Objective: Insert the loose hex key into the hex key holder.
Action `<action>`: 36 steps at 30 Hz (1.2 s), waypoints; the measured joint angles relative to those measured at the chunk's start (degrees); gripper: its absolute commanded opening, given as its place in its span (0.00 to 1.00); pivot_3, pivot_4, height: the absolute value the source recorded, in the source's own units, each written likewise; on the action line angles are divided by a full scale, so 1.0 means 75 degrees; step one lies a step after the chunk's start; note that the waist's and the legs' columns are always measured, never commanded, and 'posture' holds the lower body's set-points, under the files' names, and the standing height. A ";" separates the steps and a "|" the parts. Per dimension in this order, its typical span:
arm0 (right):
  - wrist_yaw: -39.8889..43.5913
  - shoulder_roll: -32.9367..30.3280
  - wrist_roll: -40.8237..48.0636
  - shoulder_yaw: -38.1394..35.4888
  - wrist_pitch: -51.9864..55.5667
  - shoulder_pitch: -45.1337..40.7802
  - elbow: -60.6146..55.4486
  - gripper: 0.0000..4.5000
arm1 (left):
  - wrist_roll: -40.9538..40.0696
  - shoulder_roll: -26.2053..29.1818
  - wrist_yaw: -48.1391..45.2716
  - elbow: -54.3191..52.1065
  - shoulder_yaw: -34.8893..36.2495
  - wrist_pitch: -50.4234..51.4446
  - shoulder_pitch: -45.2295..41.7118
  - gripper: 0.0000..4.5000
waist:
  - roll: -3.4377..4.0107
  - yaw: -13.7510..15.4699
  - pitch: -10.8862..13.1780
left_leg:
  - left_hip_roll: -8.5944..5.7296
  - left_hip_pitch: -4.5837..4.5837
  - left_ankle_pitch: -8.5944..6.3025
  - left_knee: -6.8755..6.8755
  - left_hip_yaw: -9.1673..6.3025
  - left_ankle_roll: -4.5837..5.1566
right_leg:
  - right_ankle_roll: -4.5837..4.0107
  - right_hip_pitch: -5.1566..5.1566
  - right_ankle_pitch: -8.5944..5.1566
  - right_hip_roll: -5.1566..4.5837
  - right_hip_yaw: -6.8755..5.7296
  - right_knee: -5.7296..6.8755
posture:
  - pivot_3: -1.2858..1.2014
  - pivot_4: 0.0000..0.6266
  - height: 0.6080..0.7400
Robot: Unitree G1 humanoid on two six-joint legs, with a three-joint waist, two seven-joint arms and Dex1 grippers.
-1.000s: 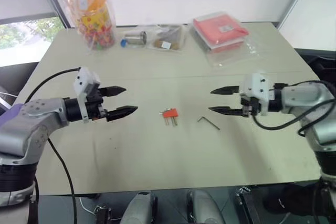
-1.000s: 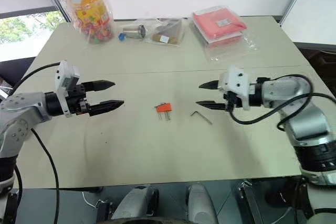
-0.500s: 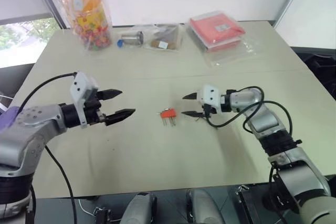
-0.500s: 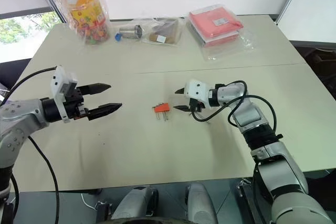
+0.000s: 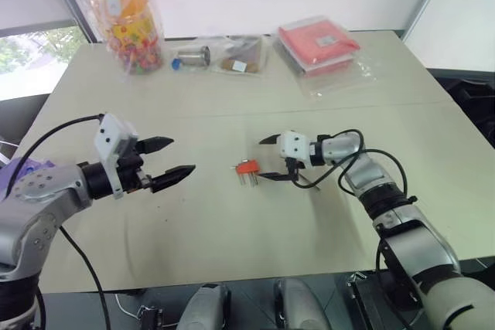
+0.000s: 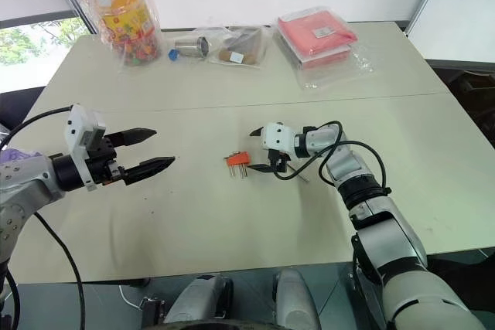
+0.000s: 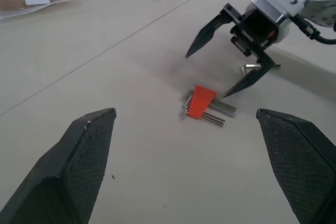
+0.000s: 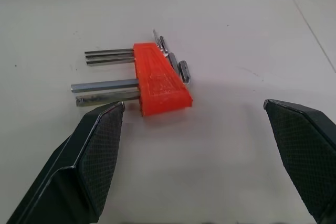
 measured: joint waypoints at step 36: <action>-0.0022 0.0639 -0.0534 0.0282 -0.1090 -0.0918 0.2008 0.22 | -0.0198 -0.0079 0.0741 -0.0295 0.0105 -0.0069 0.0067 1.00 | 0.0004 -0.0104 -0.0017 | -0.0001 0.0025 0.0005 0.0001 -0.0013 -0.0009 | -0.0001 0.0027 0.0000 0.0019 0.0000 0.0011 | 0.52 0.24 1.00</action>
